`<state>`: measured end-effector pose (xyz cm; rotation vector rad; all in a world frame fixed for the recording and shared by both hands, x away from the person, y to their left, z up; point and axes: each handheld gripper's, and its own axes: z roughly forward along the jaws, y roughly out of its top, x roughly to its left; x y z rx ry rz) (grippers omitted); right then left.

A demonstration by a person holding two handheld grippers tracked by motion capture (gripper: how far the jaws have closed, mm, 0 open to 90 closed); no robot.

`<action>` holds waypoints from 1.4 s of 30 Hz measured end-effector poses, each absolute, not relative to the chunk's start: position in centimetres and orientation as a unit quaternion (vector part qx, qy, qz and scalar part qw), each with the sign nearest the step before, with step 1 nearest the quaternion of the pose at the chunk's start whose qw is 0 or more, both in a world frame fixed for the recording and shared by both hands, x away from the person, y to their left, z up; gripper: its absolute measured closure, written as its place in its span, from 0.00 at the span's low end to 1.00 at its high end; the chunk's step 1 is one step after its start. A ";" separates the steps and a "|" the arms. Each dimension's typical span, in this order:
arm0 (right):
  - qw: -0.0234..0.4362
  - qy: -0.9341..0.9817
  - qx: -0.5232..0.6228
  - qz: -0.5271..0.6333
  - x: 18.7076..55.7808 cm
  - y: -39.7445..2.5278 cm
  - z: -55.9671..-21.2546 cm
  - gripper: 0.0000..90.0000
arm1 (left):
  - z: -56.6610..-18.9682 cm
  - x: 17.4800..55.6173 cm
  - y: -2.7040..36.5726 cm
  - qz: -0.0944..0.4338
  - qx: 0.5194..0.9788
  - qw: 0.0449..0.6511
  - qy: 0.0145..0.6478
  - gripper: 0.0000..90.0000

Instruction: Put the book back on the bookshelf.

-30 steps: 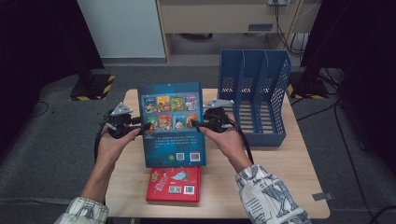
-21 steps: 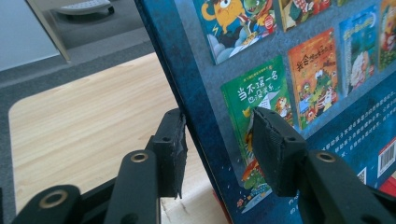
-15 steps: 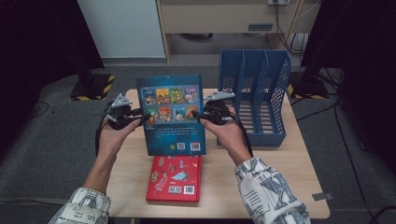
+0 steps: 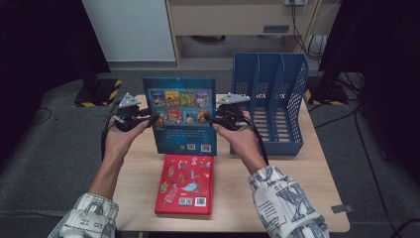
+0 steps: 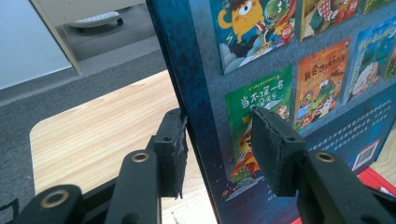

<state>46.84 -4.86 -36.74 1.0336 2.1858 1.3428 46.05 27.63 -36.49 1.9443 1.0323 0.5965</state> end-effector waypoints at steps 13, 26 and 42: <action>0.185 0.778 0.334 0.499 43.4 -5.7 -36.7 0.74 | -36.4 44.2 27.6 0.244 0.772 0.431 0.399 0.57; 0.168 0.777 0.302 0.526 40.8 -5.6 -36.8 0.78 | -36.8 43.3 28.0 0.232 0.770 0.457 0.379 0.44; 0.142 0.785 0.254 0.546 39.5 -3.9 -36.5 0.72 | -37.5 43.1 27.9 0.220 0.764 0.485 0.365 0.30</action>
